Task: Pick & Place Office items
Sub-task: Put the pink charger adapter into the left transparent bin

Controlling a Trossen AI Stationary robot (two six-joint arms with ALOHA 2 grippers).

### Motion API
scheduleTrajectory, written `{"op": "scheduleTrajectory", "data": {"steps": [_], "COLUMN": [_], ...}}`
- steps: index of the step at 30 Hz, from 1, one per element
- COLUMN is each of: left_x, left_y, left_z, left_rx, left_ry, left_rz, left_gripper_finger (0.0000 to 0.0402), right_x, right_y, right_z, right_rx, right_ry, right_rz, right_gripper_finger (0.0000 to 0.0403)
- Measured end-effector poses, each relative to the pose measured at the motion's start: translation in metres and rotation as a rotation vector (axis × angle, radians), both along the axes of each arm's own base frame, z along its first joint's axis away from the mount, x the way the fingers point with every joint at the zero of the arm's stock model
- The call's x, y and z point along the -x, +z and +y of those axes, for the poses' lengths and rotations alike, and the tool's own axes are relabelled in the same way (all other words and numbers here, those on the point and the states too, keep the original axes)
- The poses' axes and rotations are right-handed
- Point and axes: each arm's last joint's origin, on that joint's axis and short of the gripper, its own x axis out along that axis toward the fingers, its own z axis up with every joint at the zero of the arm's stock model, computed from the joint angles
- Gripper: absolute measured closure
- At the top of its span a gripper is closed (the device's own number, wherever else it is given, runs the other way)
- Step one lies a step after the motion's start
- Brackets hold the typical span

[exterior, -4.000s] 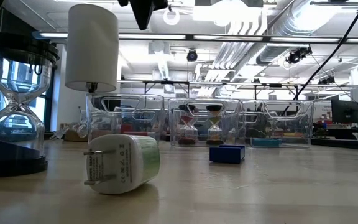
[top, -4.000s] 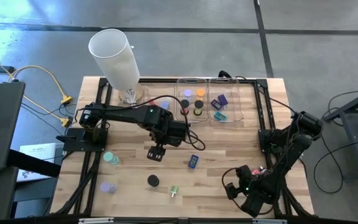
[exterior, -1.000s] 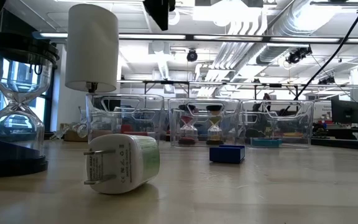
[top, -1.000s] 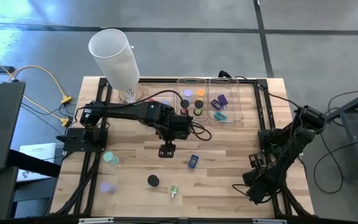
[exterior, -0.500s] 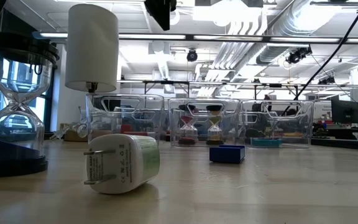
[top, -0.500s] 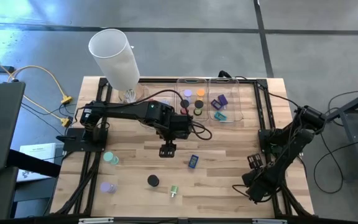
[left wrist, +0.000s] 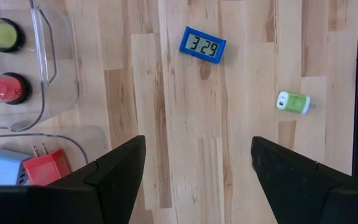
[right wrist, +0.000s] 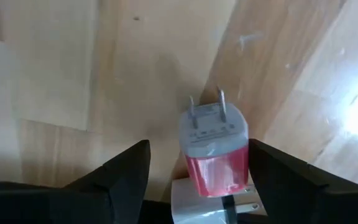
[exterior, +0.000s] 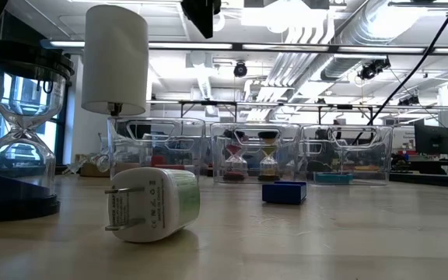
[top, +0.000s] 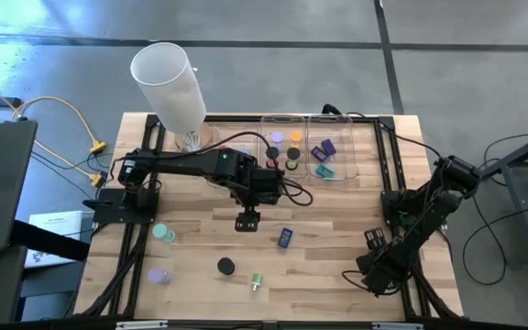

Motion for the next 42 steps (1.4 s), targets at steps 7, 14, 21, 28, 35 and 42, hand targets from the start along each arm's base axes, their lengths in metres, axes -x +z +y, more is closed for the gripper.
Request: {"op": "scheduleTrajectory", "data": {"steps": [7,14,21,28,35,42], "left_x": [0.0,-0.001,-0.001,-0.001,0.011,0.031], "left_y": [0.0,0.0,0.0,0.0,0.006,0.03], "left_z": [0.0,0.0,0.0,0.002,-0.004,-0.023], "left_rx": [0.0,0.001,0.001,-0.004,-0.101,-0.109], "left_ry": [0.001,0.001,0.0,-0.002,-0.03,-0.134], "left_rz": [0.0,-0.009,-0.011,-0.009,0.021,-0.094], "left_gripper_finger": [0.0117,0.0117,0.0117,0.0117,0.0117,0.0117], "right_x": [-0.005,-0.017,-0.035,-0.052,-0.068,-0.082], "right_y": [-0.001,-0.001,0.001,0.004,0.007,0.01], "right_z": [0.003,0.009,0.004,-0.002,-0.005,-0.012], "right_rx": [-0.045,-0.146,-0.146,-0.137,-0.144,-0.069], "right_ry": [-0.043,-0.119,-0.429,-0.576,-0.557,-0.495], "right_rz": [-0.038,-0.091,-0.178,-0.284,-0.46,-0.658], "right_gripper_finger": [0.0215,0.0286,0.0286,0.0286,0.0286,0.0286]}}
